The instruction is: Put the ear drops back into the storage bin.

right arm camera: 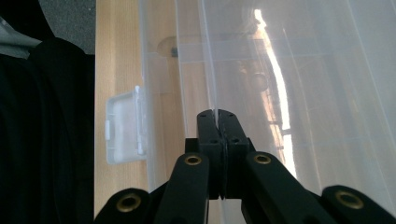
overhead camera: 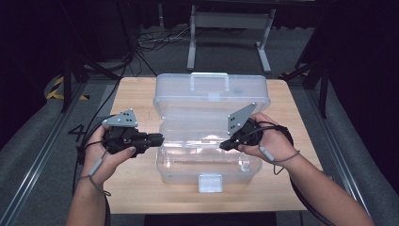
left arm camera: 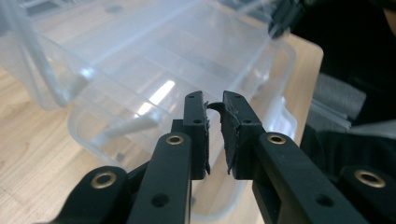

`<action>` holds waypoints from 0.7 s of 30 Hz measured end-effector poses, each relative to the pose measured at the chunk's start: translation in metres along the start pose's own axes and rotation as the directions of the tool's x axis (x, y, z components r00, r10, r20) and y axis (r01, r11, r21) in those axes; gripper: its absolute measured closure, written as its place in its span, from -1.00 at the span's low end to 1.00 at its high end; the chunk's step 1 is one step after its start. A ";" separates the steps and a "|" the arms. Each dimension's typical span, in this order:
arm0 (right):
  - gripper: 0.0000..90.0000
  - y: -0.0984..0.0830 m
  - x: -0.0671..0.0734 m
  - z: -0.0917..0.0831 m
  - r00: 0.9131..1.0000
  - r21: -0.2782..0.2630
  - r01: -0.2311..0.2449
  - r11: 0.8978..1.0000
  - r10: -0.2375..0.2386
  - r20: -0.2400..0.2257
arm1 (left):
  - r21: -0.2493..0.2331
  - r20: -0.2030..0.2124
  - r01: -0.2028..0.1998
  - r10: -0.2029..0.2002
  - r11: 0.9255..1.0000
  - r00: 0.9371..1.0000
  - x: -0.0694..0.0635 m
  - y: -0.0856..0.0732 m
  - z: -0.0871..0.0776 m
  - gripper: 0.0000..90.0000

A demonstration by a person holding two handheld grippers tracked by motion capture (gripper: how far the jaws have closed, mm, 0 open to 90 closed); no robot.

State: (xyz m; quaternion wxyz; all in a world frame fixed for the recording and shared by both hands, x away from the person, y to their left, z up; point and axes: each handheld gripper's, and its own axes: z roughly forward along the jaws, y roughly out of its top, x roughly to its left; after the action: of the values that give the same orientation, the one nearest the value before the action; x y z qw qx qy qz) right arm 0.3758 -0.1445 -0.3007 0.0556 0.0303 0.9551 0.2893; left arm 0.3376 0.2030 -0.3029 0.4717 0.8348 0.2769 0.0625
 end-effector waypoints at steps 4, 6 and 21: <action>0.99 -0.001 0.001 0.000 1.000 -0.006 -0.002 1.000 0.002 0.003 | -0.071 -0.027 0.026 -0.028 0.997 0.999 0.003 0.001 -0.001 0.83; 0.99 -0.001 0.001 0.000 1.000 -0.007 -0.004 1.000 0.004 0.004 | -0.081 -0.034 0.028 -0.031 0.996 0.999 0.003 0.001 -0.001 0.83; 0.99 -0.002 0.005 0.002 1.000 -0.010 -0.004 1.000 0.004 0.012 | -0.197 -0.121 0.078 -0.103 0.977 0.987 0.010 0.009 0.009 0.89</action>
State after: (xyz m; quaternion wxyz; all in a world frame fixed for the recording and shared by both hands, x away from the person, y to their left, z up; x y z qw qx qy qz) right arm 0.3713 -0.1452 -0.3039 0.0608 0.0336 0.9532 0.2941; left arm 0.3530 0.1982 -0.3018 0.5329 0.7663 0.3376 0.1219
